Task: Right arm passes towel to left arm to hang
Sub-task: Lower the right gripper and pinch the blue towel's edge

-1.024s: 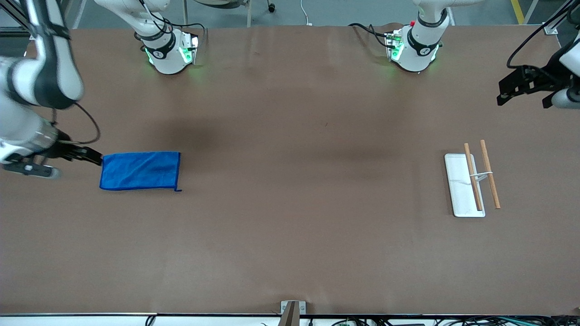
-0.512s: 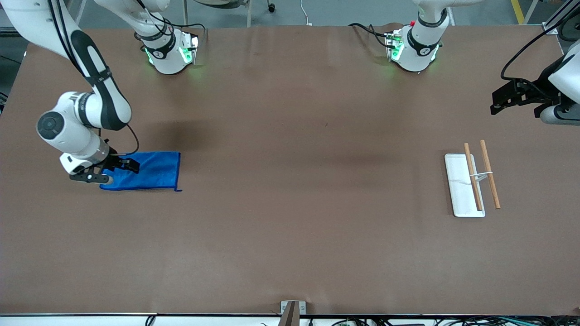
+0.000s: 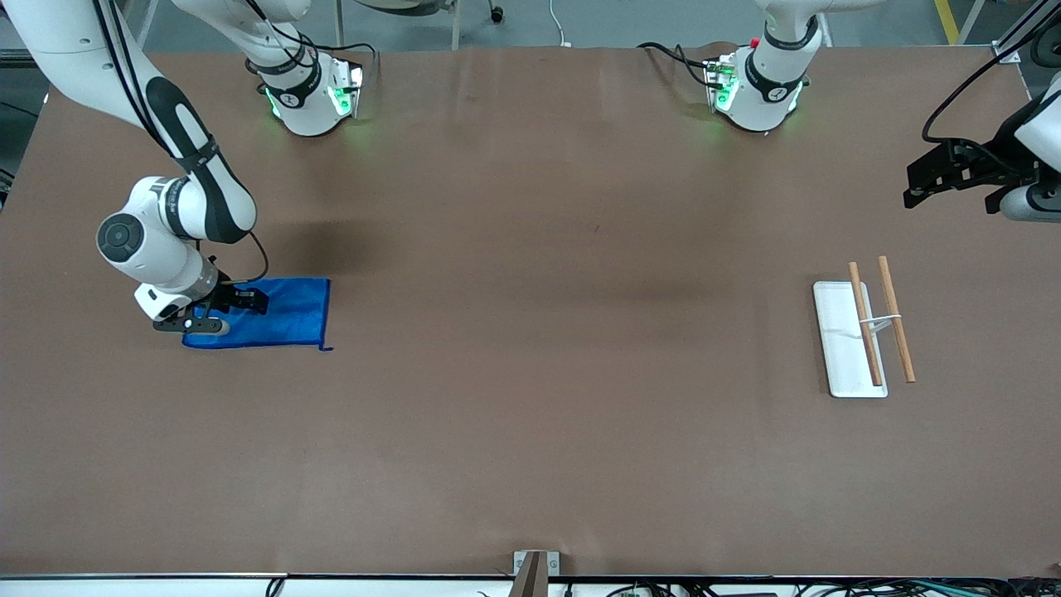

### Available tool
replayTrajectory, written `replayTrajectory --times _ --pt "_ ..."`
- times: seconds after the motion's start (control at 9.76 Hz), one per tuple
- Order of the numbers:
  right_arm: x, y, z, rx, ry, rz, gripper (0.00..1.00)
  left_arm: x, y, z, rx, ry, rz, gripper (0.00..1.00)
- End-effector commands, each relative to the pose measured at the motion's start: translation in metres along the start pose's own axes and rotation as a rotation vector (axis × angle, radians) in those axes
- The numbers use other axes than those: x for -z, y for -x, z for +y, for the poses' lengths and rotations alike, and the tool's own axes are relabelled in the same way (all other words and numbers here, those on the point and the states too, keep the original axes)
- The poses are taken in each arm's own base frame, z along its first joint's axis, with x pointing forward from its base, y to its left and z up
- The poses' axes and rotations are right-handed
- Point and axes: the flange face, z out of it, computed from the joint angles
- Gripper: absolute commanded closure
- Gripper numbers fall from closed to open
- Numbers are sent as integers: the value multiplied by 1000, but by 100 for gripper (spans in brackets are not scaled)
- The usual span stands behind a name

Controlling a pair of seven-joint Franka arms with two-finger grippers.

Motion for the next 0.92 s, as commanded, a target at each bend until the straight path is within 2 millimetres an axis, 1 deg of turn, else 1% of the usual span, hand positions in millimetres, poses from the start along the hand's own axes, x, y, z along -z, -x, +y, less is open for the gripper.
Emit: replayTrajectory --times 0.0,0.1,0.2,0.31,0.41,0.51,0.61,0.82 --pt "-7 7 0 9 -2 -2 70 -8 -1 -1 -14 7 -21 0" --pt "-7 7 1 -4 -2 -4 87 -9 -1 -1 -14 7 -22 0" --pt "-5 6 1 -34 -9 -10 100 -10 -1 -1 -13 9 -24 0" --pt "7 5 -3 -66 -10 -48 100 -11 -2 -1 -13 11 -27 0" --pt "44 -9 -10 -71 -11 -90 100 -12 -3 -1 -13 11 -27 0" --pt "70 -24 -20 -60 -15 -131 100 -12 -3 -1 -13 11 -27 0" --pt "96 -35 -23 -61 -14 -151 100 -12 -3 -1 -12 11 -27 0" --pt "155 -58 -33 -54 -12 -168 100 -12 -3 -1 -13 11 -27 0"
